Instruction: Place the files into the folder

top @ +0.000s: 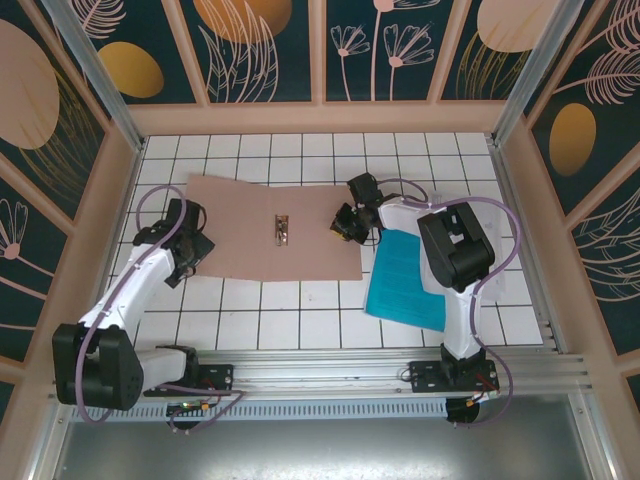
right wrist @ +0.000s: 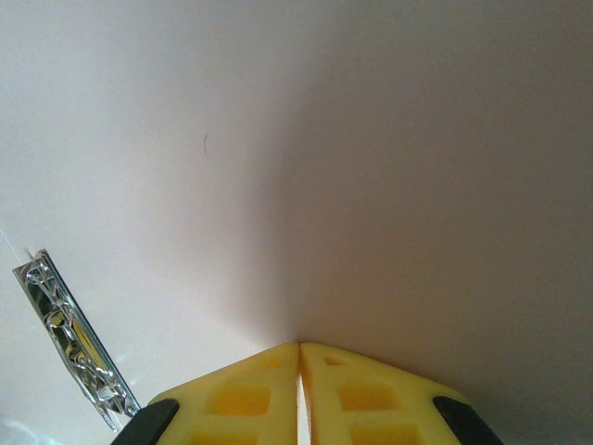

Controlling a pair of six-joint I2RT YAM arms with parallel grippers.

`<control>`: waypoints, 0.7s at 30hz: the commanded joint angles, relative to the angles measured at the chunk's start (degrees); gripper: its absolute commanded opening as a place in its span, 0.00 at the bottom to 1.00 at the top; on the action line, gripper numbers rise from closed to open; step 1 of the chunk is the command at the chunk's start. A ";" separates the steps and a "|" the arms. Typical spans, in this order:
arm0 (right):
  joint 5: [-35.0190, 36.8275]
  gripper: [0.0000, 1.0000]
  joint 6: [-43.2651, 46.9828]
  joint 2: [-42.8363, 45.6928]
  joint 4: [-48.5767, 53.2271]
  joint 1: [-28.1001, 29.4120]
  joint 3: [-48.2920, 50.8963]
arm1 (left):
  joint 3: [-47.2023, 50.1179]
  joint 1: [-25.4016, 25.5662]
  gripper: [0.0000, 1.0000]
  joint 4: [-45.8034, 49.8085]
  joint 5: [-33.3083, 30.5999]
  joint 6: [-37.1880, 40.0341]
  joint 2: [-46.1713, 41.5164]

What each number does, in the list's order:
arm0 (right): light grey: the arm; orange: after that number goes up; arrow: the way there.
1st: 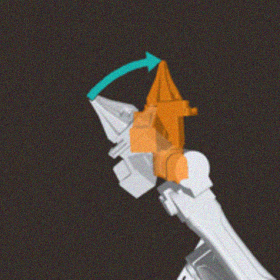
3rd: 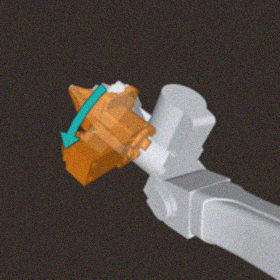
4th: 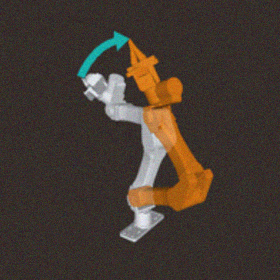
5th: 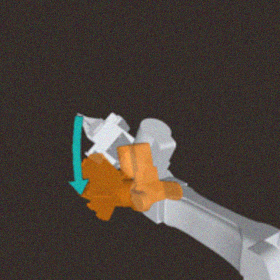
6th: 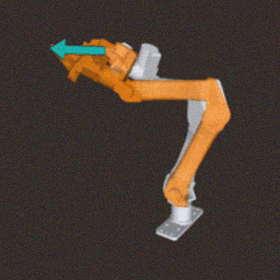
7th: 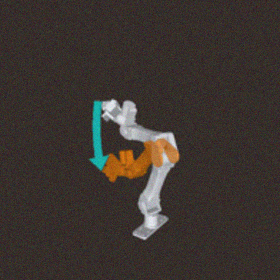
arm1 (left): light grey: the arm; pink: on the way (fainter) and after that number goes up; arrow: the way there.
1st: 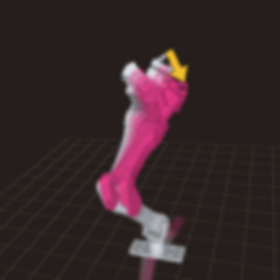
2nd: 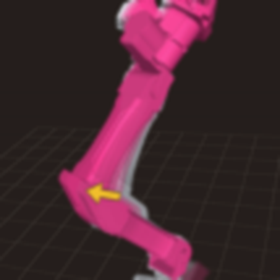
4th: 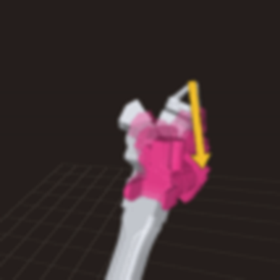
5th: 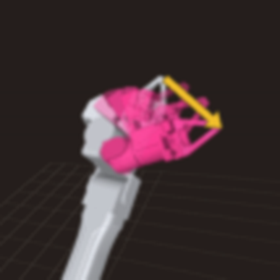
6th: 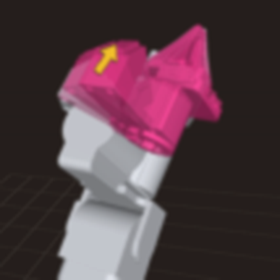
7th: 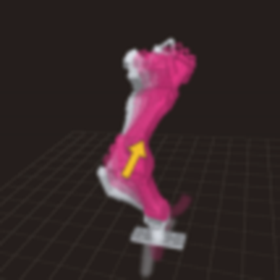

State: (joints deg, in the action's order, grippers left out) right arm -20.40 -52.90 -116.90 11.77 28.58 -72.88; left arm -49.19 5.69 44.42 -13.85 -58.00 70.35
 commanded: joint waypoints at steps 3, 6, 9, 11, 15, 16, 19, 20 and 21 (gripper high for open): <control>1.18 0.13 -0.80 -1.53 4.18 -0.45 2.88 | -2.20 -2.53 0.94 1.50 2.16 -6.83 -4.11; 0.88 0.13 -0.81 -0.91 3.97 -0.67 2.78 | -5.70 -2.46 0.94 0.55 3.65 -5.74 -3.78; 0.47 0.16 0.29 0.32 3.53 -0.64 1.39 | -8.43 -2.38 0.81 -4.86 13.84 1.45 1.02; 0.29 0.20 1.69 1.29 3.57 -0.58 -0.48 | -10.18 -0.17 0.65 -7.99 20.13 6.00 6.16; 0.43 0.31 4.84 4.55 5.78 -1.33 -5.19 | -18.90 9.58 0.56 -8.00 18.96 12.98 17.49; 0.60 0.34 5.35 5.49 6.40 -1.82 -5.72 | -20.36 10.63 0.56 -8.58 19.73 13.85 19.98; 0.14 0.40 5.83 9.26 7.70 -4.78 -4.97 | -25.70 13.69 0.57 -10.04 19.35 16.05 28.21; -0.18 0.41 5.95 10.93 8.04 -6.11 -3.82 | -28.26 14.51 0.57 -10.24 18.97 17.18 31.57; -0.61 0.42 6.05 12.75 8.13 -7.95 -2.14 | -30.24 15.49 0.57 -9.74 18.25 18.19 34.55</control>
State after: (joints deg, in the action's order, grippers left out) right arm -21.06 -48.49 -110.56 17.08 24.86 -76.34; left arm -75.05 19.66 35.51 4.10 -45.28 99.63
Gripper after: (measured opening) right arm 0.412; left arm 0.571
